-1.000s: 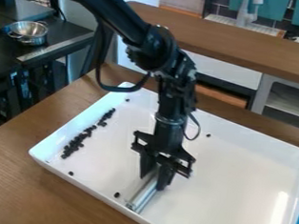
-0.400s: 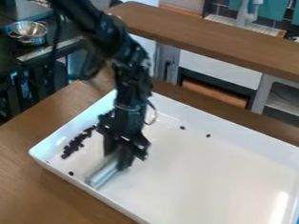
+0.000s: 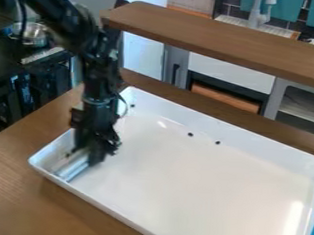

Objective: Sweep into pile

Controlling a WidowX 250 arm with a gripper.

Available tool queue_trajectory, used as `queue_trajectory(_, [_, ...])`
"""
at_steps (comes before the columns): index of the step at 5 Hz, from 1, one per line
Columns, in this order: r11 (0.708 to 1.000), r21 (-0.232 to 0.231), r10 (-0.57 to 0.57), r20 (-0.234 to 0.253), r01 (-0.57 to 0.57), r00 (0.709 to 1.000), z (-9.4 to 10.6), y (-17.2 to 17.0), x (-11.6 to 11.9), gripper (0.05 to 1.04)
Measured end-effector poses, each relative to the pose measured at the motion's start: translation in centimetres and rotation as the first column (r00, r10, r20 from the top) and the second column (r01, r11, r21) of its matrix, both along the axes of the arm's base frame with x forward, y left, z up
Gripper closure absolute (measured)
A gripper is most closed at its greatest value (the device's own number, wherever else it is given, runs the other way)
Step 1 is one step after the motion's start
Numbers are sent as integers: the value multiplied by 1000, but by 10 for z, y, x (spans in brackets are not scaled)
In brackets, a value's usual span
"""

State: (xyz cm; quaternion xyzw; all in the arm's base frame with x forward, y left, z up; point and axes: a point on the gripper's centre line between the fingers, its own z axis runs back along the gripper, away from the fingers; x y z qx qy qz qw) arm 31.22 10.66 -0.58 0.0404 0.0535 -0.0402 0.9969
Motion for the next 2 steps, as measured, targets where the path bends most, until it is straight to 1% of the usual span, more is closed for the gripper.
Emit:
queue_trajectory(1, [998,-45,49,-20,-50,999,5,-10,2,678])
queue_trajectory(2, [989,-116,85,-68,-92,994,18,-57,12,678])
